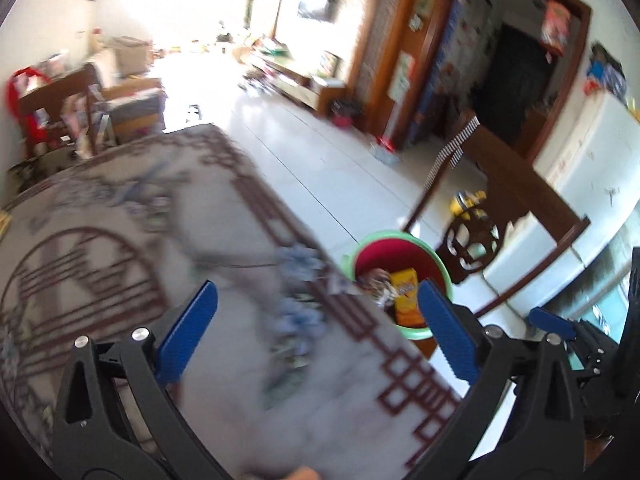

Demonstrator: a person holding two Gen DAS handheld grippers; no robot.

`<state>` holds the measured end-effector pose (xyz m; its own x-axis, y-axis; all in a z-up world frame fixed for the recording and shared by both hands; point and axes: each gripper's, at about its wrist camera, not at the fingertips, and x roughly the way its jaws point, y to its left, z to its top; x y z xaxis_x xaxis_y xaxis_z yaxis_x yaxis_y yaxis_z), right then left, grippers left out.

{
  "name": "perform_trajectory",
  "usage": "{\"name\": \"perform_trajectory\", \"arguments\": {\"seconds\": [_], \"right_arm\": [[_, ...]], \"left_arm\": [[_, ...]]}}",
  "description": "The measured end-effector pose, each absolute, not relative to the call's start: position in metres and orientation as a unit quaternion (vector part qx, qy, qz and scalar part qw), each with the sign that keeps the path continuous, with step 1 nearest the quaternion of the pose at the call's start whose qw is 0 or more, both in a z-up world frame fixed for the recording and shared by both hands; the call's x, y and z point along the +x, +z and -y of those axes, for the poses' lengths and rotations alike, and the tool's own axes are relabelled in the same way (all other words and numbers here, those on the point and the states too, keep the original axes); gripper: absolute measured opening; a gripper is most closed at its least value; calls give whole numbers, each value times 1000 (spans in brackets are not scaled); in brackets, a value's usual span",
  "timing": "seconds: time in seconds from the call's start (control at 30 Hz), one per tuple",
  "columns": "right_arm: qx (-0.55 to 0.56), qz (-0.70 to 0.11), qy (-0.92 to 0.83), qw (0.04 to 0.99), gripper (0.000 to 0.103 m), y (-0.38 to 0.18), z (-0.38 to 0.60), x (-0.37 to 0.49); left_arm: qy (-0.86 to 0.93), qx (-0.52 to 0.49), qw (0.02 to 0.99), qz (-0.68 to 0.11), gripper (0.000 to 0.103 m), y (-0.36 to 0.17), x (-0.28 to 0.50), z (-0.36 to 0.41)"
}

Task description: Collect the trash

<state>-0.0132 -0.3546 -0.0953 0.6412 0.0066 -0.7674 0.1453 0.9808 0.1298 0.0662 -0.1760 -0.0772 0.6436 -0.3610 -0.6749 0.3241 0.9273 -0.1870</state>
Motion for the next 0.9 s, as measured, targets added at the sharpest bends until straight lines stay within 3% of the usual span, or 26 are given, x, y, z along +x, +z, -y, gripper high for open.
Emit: {"name": "perform_trajectory", "arguments": {"seconds": [0.17,0.33,0.5,0.6,0.9], "right_arm": [[82,-329,-19,941,96,-65,305,-39],[37,-204,-63,976,96,-33,267,-65],[96,-204,-93,970,96,-42,253,-63],[64,-210,-85,972,96,-43,237,-64],[24,-224,-92,970,96,-45,229,-68]], "left_arm": [[-152,-69,928,-332,98,-58,36,105],[-102,-61,966,-231,98,-34,1,63],[-73,-55,977,-190,98,-19,-14,55],[-43,-44,983,-171,98,-18,-24,55],[-84,-95,966,-227,98,-31,-19,41]]}}
